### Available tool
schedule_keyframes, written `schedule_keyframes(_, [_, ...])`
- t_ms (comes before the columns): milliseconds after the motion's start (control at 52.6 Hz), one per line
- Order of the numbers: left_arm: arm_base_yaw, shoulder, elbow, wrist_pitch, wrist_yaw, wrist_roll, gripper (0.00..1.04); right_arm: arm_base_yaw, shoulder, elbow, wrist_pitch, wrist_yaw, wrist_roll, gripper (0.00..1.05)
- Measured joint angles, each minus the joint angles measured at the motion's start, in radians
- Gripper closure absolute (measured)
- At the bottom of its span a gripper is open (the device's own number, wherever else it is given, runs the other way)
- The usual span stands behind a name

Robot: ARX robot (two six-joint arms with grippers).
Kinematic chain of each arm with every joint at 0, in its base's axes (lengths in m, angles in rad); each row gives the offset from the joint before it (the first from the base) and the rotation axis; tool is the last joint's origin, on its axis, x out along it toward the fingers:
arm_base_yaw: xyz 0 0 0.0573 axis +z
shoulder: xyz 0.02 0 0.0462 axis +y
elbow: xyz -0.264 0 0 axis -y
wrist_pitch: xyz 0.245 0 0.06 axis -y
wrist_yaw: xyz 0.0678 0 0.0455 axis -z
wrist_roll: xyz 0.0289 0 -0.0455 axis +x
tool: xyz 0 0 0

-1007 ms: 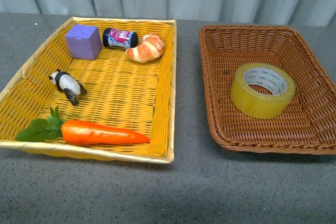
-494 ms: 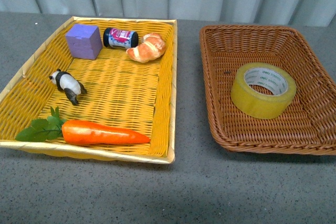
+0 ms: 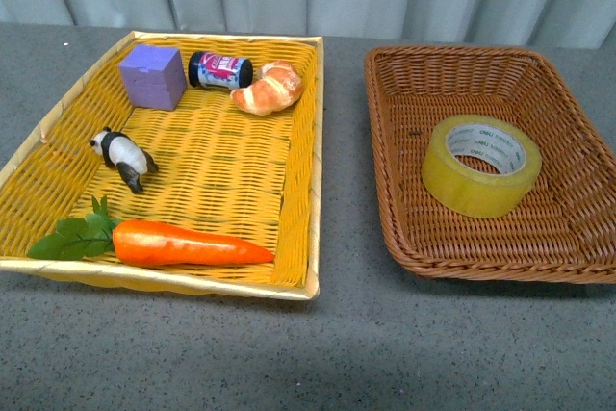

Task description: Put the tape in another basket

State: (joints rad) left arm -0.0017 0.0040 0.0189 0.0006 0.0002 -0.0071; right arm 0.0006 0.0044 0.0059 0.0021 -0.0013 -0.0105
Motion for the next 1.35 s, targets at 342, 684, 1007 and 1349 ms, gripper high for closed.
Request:
schedule_keyframes(342, [0.000,0.000,0.000,0.000,0.000,0.000,0.64,0.000,0.000,0.000,0.000,0.000,0.000,0.74])
schedule_keyframes(684, [0.000,0.000,0.000,0.000,0.000,0.002,0.05,0.000,0.000,0.000,0.000,0.000,0.000,0.08])
schedule_keyframes(1007, [0.000,0.000,0.000,0.000,0.000,0.002,0.06,0.000,0.000,0.000,0.000,0.000,0.000,0.09])
schedule_keyframes(1349, [0.000,0.000,0.000,0.000,0.000,0.002,0.06,0.000,0.000,0.000,0.000,0.000,0.000,0.09])
